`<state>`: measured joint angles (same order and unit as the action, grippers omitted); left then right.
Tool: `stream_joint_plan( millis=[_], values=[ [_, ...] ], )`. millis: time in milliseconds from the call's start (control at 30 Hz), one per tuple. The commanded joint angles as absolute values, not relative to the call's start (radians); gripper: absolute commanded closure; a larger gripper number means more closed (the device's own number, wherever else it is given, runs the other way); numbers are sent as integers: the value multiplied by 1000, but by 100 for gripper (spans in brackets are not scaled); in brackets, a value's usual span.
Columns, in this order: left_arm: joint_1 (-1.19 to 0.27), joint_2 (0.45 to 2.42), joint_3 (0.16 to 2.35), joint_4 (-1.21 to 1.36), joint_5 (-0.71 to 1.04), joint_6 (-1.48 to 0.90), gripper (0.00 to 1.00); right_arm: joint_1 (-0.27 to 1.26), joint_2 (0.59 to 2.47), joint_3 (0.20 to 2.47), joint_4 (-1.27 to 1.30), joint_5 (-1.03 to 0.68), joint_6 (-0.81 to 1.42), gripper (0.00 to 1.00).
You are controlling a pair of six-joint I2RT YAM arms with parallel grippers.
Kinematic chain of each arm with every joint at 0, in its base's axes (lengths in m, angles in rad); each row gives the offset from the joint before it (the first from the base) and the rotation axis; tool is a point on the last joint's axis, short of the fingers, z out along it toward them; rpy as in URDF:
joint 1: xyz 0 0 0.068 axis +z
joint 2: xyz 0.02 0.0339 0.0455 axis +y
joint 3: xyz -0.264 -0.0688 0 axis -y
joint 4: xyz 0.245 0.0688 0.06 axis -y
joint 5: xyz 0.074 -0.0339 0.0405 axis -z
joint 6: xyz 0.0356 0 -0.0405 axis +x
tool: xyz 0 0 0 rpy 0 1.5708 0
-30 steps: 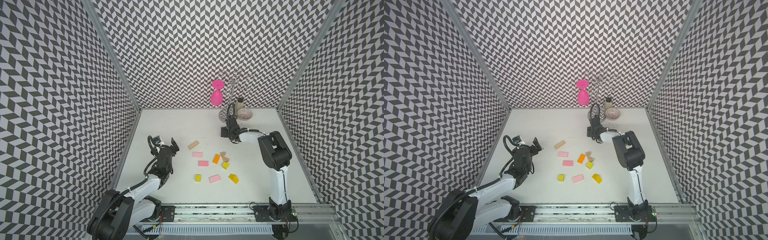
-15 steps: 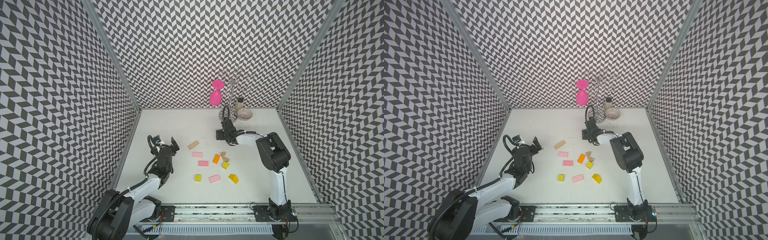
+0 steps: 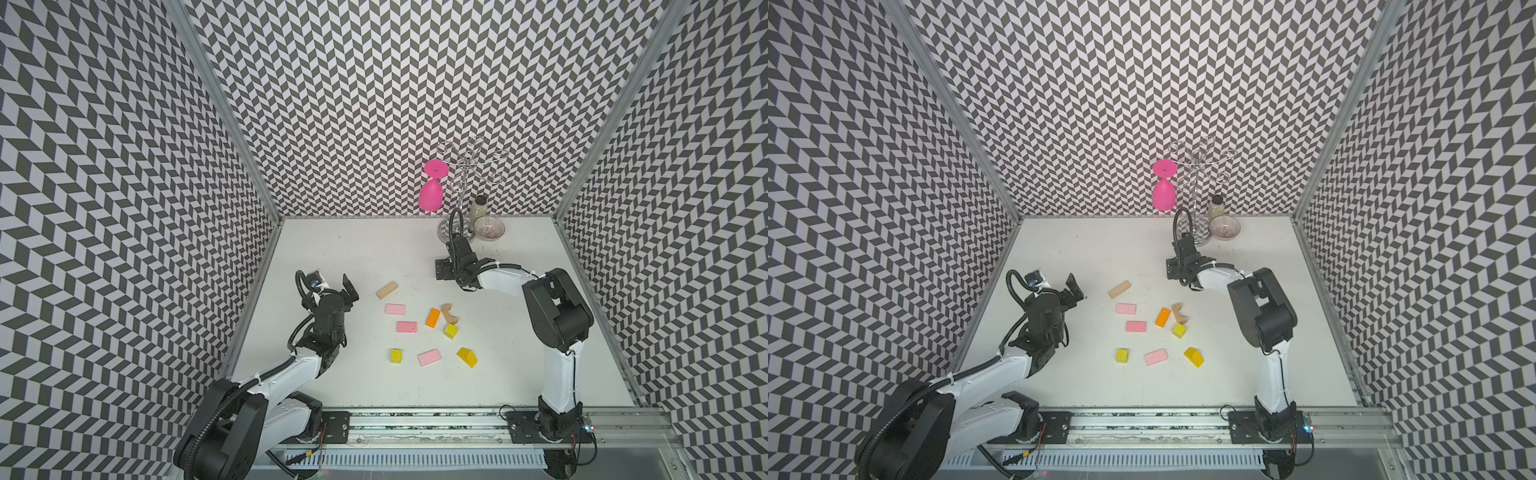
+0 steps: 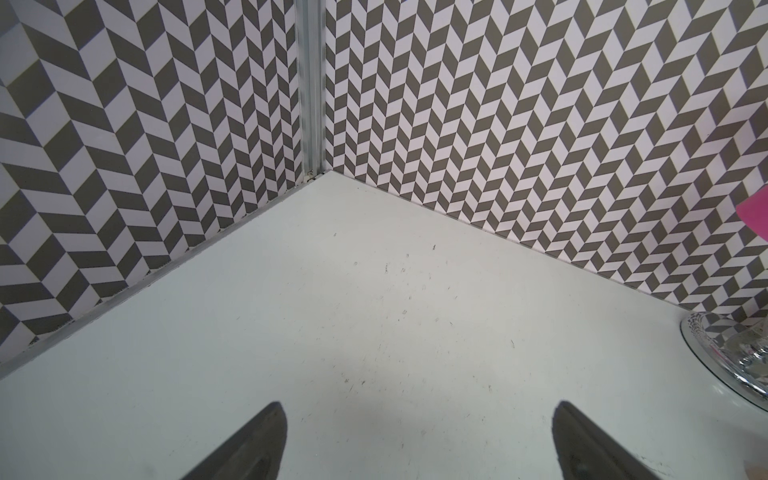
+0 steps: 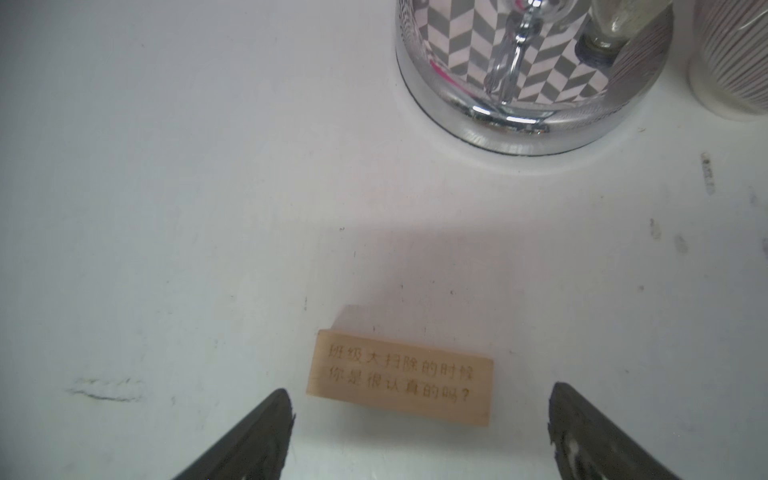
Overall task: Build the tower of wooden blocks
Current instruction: 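Move the open right gripper back over a plain wood block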
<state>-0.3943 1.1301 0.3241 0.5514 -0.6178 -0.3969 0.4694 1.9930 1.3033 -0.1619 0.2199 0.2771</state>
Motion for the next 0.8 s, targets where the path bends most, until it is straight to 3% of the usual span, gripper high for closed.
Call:
stream_joint_plan(
  millis=[0, 333, 633, 767],
  values=[
    [-408, 1130, 342, 556, -648, -375, 0, 489, 1888, 1277, -163, 255, 273, 5],
    [-425, 1123, 327, 587, -641, -350, 0, 680, 1728, 1125, -12, 268, 215, 2],
    [-410, 1112, 318, 583, -638, -368, 0, 698, 1795, 1347, 3, 330, 263, 0],
    [-400, 1103, 311, 584, -631, -377, 0, 699, 1886, 1478, 4, 339, 183, 1]
  ],
)
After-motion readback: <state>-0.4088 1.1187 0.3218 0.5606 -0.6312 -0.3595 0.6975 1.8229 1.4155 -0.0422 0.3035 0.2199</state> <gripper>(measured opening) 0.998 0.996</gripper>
